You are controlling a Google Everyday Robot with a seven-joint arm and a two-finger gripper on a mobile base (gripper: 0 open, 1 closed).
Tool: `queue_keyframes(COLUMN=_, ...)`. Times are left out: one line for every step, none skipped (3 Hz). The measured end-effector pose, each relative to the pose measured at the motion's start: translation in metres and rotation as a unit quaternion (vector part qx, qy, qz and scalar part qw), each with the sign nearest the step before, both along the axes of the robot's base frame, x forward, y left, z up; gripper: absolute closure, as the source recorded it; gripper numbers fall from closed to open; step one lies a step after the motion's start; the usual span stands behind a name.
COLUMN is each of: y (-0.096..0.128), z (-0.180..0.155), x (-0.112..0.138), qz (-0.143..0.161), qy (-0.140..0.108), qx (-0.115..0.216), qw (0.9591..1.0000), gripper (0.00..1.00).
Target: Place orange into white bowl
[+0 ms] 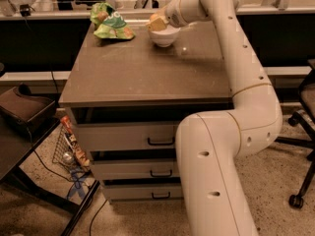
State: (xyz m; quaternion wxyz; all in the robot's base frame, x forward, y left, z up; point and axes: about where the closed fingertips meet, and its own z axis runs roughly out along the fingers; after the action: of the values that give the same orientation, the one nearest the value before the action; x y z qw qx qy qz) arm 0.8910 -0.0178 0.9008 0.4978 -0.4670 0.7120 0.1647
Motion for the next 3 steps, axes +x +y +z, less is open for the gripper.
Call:
queue_keyframes(y=0.004, z=0.002, x=-0.001, qz=0.002, qy=0.009, qx=0.03, qw=0.9995, gripper=1.0)
queue_keyframes(y=0.003, z=0.004, x=0.003, qz=-0.009, qy=0.015, qx=0.049, qw=0.9986, gripper=1.0)
queue_keyframes(y=0.004, z=0.012, x=0.007, qz=-0.023, qy=0.007, qx=0.033, qw=0.9992, gripper=0.97)
